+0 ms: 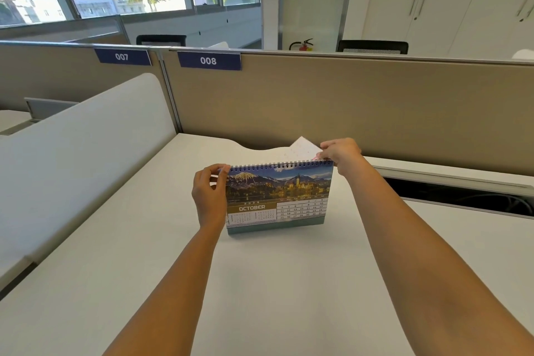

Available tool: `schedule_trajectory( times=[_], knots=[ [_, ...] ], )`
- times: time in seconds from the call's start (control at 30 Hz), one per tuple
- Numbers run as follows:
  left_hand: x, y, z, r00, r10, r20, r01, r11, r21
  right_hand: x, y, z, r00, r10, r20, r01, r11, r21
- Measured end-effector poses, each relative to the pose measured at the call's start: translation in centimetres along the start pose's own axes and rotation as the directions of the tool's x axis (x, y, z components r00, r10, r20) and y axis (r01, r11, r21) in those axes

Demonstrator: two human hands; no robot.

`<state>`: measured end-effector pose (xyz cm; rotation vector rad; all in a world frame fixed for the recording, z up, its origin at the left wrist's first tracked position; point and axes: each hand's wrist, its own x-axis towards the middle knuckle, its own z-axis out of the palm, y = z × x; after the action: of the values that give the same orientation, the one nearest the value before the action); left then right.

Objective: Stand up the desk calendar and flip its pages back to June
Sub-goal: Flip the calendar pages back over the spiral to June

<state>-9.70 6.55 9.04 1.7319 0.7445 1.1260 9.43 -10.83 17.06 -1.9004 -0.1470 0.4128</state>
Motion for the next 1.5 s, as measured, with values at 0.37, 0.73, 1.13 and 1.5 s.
schedule_trajectory(
  times=[0.37,0.73,1.13,1.5],
  knots=[
    [0.4,-0.5,-0.4,0.996,0.011,0.094,-0.008,0.999,-0.033,-1.9,0.6,-0.6,0.981,-0.167,0.102,0.146,0.972,0.182],
    [-0.1,-0.1,-1.3,0.987,0.068,0.146,-0.049,0.990,-0.133,-4.6,4.2,-3.6,0.919,-0.361,0.157,0.342,0.930,0.137],
    [0.6,-0.3,-2.2,0.949,-0.188,0.253,0.254,0.931,-0.260,-4.4,6.6,-2.5,0.939,-0.324,0.119,0.314,0.945,0.093],
    [0.9,-0.1,-1.4,0.976,-0.145,0.162,0.168,0.975,-0.144,-3.3,6.5,-0.6,0.925,-0.375,-0.068,0.366,0.924,-0.112]
  ],
)
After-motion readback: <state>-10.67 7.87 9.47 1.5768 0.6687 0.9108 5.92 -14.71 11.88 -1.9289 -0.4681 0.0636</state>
